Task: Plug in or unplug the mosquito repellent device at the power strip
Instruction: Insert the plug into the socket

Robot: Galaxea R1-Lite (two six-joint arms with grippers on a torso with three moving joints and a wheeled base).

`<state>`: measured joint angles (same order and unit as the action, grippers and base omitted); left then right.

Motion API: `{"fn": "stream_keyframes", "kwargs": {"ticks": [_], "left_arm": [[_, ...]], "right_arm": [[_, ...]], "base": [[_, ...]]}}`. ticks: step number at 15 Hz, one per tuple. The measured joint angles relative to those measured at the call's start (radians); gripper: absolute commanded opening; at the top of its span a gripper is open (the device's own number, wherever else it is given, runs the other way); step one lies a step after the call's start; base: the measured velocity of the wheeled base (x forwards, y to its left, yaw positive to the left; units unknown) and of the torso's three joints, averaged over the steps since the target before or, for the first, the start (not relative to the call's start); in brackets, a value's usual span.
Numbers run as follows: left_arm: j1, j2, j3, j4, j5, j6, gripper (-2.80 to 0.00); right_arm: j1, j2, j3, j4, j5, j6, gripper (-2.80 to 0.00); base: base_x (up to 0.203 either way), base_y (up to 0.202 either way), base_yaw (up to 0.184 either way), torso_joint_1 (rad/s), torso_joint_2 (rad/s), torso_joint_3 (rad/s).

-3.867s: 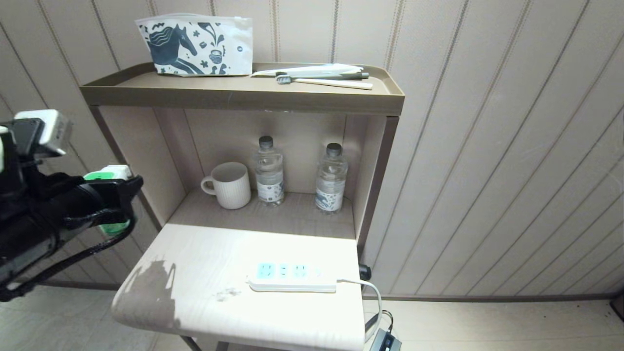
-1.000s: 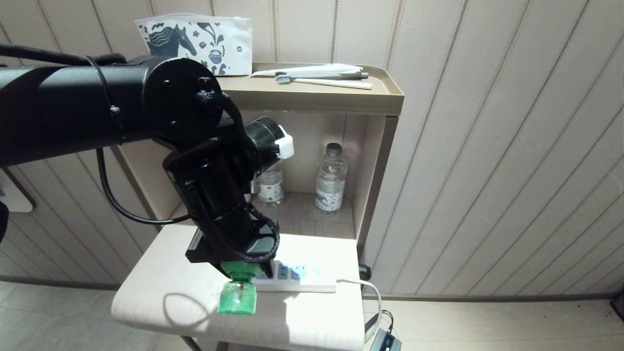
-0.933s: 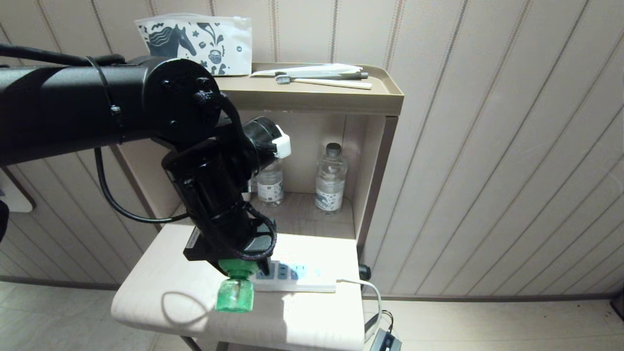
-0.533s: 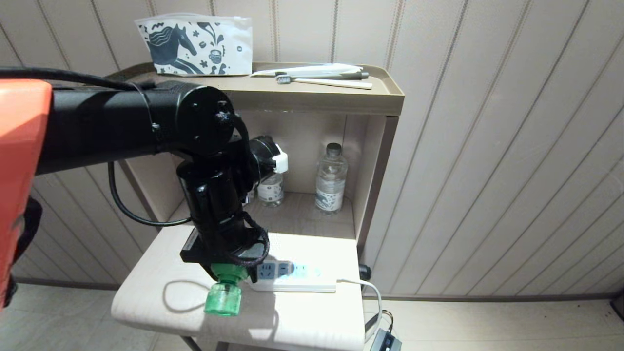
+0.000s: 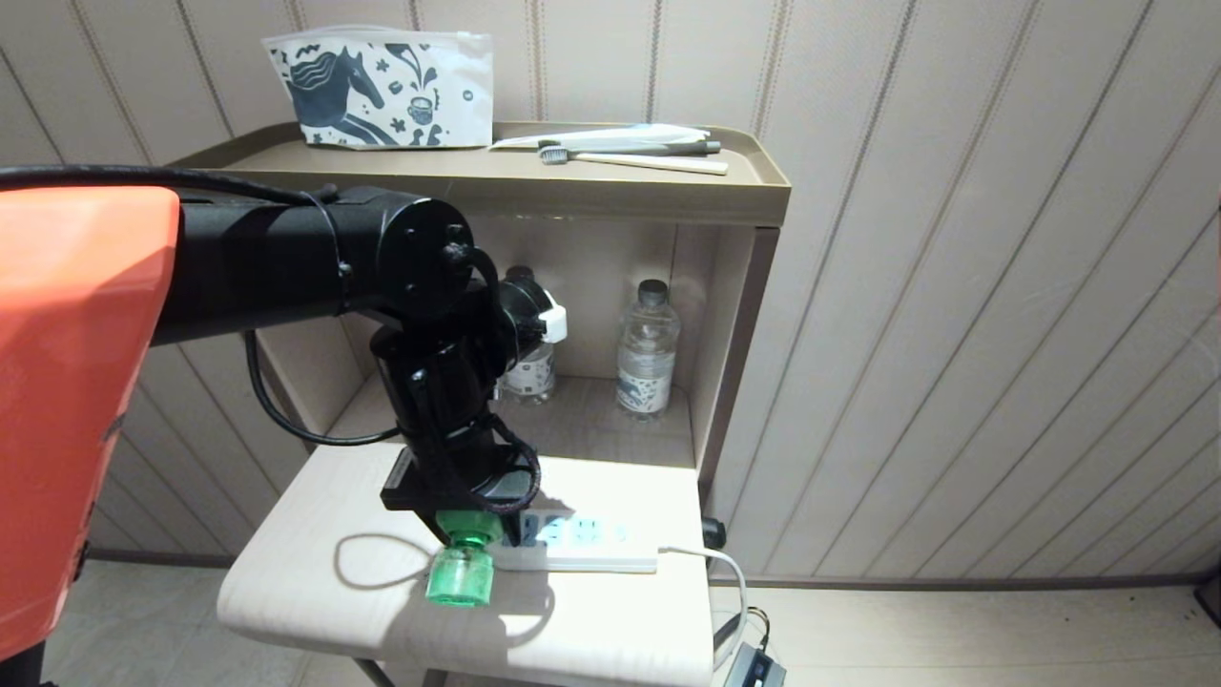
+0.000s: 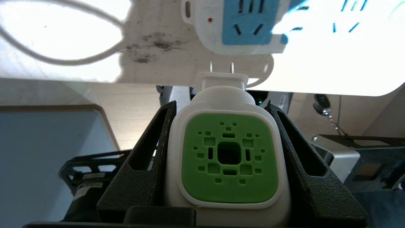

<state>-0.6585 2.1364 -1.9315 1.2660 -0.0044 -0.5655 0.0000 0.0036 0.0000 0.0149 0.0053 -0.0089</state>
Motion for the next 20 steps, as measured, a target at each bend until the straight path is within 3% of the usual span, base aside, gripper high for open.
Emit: {"fn": "stream_keyframes", "kwargs": {"ticks": [9, 13, 20], "left_arm": [[-0.010, 0.001, -0.001, -0.087, -0.033, -0.003, -2.80], [-0.010, -0.031, 0.000, -0.161, -0.150, -0.003, -2.80], [-0.005, -0.048, 0.023, -0.176, -0.156, -0.009, -2.80]], "right_arm": [[0.000, 0.000, 0.000, 0.000, 0.000, 0.000, -2.80], [0.000, 0.000, 0.000, 0.000, 0.000, 0.000, -2.80], [0.000, 0.000, 0.000, 0.000, 0.000, 0.000, -2.80]], "base": [[0.000, 0.000, 0.000, 0.000, 0.00, 0.000], [0.000, 0.000, 0.000, 0.000, 0.00, 0.000], [0.000, 0.000, 0.000, 0.000, 0.00, 0.000]]}}
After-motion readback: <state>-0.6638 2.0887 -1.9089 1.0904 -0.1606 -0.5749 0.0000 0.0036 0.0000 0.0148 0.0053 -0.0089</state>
